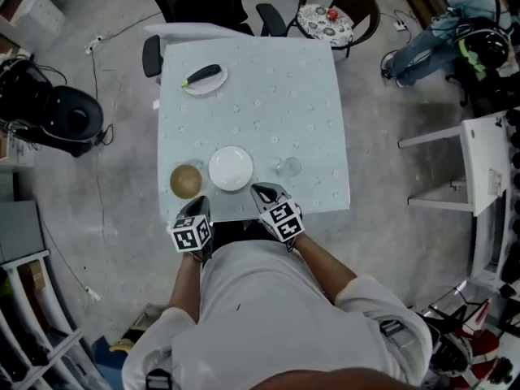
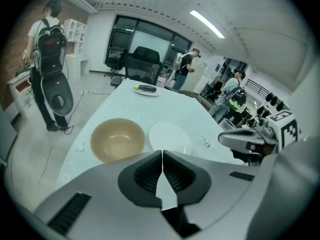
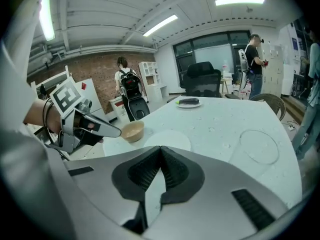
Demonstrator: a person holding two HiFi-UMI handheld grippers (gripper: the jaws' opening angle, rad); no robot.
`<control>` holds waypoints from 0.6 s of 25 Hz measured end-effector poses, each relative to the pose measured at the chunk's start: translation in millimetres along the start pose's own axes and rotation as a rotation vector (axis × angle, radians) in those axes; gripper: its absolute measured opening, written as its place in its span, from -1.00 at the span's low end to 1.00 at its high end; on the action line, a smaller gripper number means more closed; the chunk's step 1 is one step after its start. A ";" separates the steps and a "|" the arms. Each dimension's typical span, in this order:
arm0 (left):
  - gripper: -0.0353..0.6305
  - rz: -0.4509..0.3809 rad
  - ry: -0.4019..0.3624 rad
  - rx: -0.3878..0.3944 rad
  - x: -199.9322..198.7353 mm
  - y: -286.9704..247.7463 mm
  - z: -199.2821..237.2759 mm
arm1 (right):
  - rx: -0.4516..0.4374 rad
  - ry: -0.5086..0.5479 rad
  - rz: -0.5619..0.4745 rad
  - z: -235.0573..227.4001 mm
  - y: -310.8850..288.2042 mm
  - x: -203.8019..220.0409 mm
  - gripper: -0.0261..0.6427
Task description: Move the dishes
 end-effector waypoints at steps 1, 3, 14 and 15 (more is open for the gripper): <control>-0.82 -0.003 -0.034 -0.001 5.0 -1.3 -10.0 | 0.006 0.000 0.003 2.3 3.5 5.6 -0.93; -0.82 -0.007 -0.073 0.010 13.4 -4.8 -28.8 | 0.009 -0.004 0.019 6.5 12.9 14.6 -0.93; -0.82 -0.062 -0.078 0.055 32.6 7.6 -53.2 | 0.051 0.018 -0.007 23.9 31.6 31.4 -0.93; -0.82 -0.080 -0.080 0.062 33.3 12.2 -52.5 | 0.059 0.010 -0.018 28.9 33.8 30.4 -0.93</control>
Point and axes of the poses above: the fingertips, and each gripper's own axes: y backward along the fingers, z to its left, x out of its underside, the point moved 8 cm from there along y, backward along the fingers, and after that the axes turned 14 degrees about z, right-handed, at the moved point
